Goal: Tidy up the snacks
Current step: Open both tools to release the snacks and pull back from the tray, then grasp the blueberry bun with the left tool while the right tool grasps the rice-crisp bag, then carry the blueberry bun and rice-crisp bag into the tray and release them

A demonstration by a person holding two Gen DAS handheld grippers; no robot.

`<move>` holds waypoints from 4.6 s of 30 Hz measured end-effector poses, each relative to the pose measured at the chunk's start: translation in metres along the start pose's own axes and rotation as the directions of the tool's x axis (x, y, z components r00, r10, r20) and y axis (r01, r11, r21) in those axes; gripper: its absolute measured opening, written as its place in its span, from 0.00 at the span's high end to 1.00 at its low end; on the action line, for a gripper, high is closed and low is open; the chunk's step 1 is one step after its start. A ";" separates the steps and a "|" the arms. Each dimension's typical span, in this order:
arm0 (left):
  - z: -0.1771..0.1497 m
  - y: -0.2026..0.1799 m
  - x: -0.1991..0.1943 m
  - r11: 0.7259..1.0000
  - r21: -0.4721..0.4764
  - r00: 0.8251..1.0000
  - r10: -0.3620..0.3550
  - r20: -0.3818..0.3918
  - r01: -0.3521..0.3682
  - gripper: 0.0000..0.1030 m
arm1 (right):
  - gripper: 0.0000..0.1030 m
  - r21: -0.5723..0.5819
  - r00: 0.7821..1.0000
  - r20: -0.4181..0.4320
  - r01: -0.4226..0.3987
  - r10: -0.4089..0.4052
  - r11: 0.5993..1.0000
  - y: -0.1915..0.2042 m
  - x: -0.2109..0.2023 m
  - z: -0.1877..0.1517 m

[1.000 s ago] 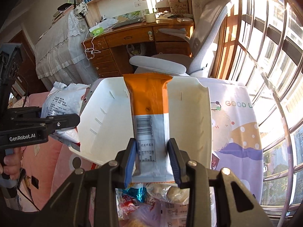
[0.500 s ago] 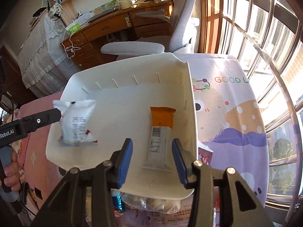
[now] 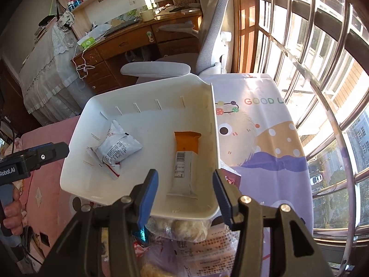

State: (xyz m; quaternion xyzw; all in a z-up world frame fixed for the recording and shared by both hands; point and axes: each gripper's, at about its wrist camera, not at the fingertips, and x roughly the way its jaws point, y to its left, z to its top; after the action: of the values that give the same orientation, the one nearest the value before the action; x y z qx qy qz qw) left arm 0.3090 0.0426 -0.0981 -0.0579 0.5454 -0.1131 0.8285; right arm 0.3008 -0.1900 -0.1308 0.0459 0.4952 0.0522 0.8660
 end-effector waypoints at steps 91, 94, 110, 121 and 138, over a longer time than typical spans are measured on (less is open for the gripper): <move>-0.140 0.004 0.117 0.861 -0.478 0.917 -0.033 -0.397 -0.176 0.08 | 0.32 -0.695 0.915 -0.390 -0.365 0.102 0.619 0.072 0.059 -0.186; -0.137 0.007 0.121 0.850 -0.499 0.921 -0.047 -0.387 -0.167 0.11 | 0.32 -0.691 0.908 -0.405 -0.380 0.106 0.615 0.074 0.064 -0.185; -0.143 0.012 0.112 0.843 -0.516 0.930 -0.056 -0.363 -0.150 0.43 | 0.48 -0.642 0.890 -0.439 -0.408 0.124 0.649 0.061 0.068 -0.171; -0.144 0.000 0.084 0.873 -0.471 0.942 -0.042 -0.334 -0.128 0.44 | 0.48 -0.565 0.901 -0.412 -0.371 0.138 0.737 0.045 0.043 -0.165; -0.104 -0.014 0.021 0.940 -0.326 0.962 0.006 -0.275 -0.099 0.43 | 0.48 -0.436 0.967 -0.202 -0.231 0.156 0.870 0.032 -0.031 -0.094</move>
State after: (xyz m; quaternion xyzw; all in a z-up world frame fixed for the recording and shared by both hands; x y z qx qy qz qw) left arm 0.2200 0.0270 -0.1552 -0.1681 0.6656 -0.0028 0.7271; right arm 0.2032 -0.1598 -0.1479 -0.1135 0.5297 0.2573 0.8002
